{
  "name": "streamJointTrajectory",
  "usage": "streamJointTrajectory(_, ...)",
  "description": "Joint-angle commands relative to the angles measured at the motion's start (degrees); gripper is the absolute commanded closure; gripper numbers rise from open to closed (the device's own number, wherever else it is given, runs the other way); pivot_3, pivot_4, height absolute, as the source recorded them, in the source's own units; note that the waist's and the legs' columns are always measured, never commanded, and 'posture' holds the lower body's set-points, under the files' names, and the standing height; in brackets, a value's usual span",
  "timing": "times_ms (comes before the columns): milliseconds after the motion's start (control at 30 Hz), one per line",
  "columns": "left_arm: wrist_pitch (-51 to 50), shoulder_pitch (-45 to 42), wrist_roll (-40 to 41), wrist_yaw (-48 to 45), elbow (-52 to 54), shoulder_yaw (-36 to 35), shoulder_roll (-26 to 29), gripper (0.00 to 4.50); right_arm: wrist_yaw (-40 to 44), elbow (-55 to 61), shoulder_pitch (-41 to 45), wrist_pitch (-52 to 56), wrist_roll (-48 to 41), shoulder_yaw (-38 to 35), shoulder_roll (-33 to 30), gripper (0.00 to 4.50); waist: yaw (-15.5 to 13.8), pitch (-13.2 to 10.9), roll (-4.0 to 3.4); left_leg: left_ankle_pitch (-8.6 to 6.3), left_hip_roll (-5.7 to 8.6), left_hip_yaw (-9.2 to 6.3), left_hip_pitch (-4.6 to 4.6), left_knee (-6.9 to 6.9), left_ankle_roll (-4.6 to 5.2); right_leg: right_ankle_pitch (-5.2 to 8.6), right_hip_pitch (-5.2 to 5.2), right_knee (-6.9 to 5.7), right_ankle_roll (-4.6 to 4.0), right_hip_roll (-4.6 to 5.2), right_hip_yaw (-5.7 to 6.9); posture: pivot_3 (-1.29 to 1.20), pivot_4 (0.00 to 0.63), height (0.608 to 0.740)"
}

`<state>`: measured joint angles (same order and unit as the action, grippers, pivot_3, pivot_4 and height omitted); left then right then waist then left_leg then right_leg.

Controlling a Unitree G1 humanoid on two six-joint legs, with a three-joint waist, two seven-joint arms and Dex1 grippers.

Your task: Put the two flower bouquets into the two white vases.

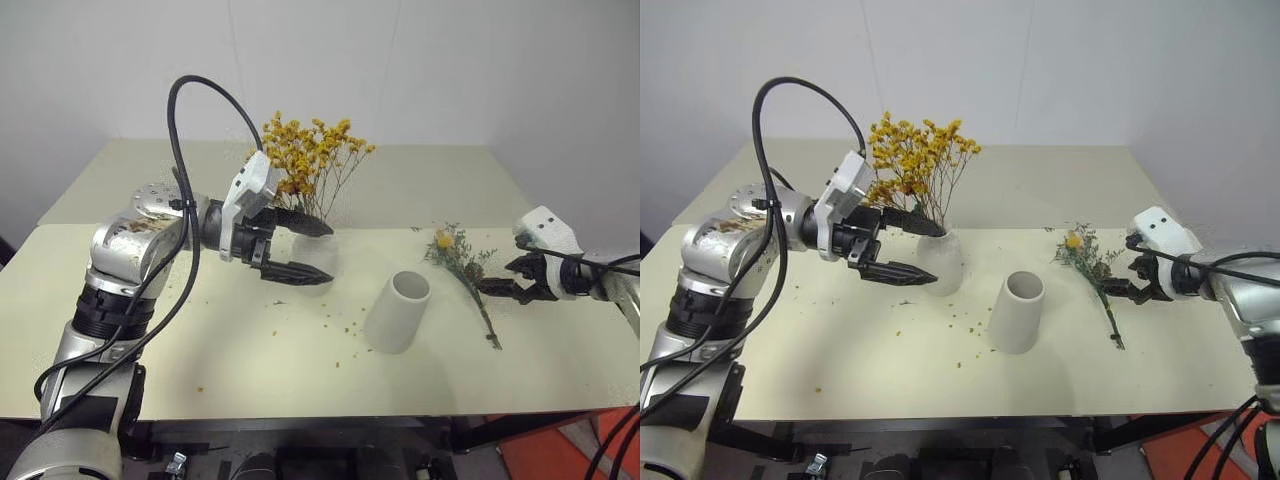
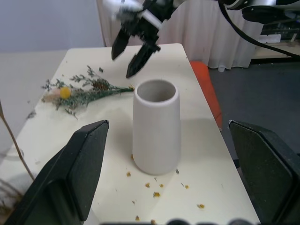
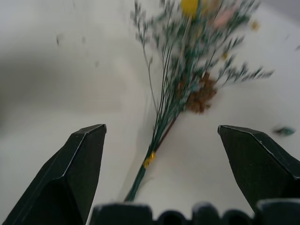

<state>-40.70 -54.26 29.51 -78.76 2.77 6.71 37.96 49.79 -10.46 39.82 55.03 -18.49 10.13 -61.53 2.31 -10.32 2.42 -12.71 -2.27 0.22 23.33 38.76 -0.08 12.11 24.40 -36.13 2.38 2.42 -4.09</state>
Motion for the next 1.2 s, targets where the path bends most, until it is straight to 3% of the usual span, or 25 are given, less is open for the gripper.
streamJointTrajectory(33, -1.3, -3.9, 0.9, 0.0, 0.6, 1.1, -0.8, 0.05, 1.7, -7.0, 4.4, -2.0, 4.3, 2.4, 2.2, 0.0, 0.0, 0.0, 0.0, 0.0, 0.01, 0.0, 0.02, 0.0, 0.0, -0.01, 0.01, 0.0, 0.0, 0.0, -0.01, 0.0, 0.15, 0.74)
streamJointTrajectory(667, -0.3, -5.6, -2.9, 1.0, -1.9, 7.0, -4.3, 0.05, 6.6, -28.7, 13.3, -10.2, 15.3, 4.6, 12.8, 0.0, 0.2, -0.1, -0.19, 0.0, 0.09, -0.03, 0.03, -0.01, 0.0, -0.09, 0.02, -0.03, -0.1, 0.04, -0.05, 0.0, 0.15, 0.74)
streamJointTrajectory(767, 0.4, -5.5, -3.3, 0.4, -1.9, 7.5, -4.0, 0.0, 7.5, -30.9, 14.0, -11.1, 16.5, 4.8, 13.5, 0.6, 0.3, -0.1, -0.2, 0.0, 0.09, -0.03, 0.03, -0.01, 0.0, -0.09, 0.02, -0.03, -0.1, 0.04, -0.05, 0.0, 0.15, 0.74)
streamJointTrajectory(1100, 1.6, -5.7, -4.6, 0.1, -3.0, 7.6, -4.2, 0.0, 8.4, -36.2, 15.4, -13.3, 19.1, 4.2, 15.2, 4.2, 0.3, -0.1, -0.2, 0.0, 0.1, -0.03, 0.0, 0.0, 0.0, -0.1, 0.0, -0.05, -0.11, 0.04, -0.05, 0.0, 0.15, 0.74)
streamJointTrajectory(1200, 2.2, -5.5, -4.9, 0.0, -3.0, 7.5, -4.3, 0.0, 8.6, -36.7, 15.6, -13.6, 19.6, 4.0, 15.2, 4.49, 0.3, -0.1, -0.2, 0.0, 0.1, -0.04, 0.0, -0.01, 0.0, -0.1, 0.0, -0.05, -0.12, 0.04, -0.05, 0.0, 0.15, 0.74)
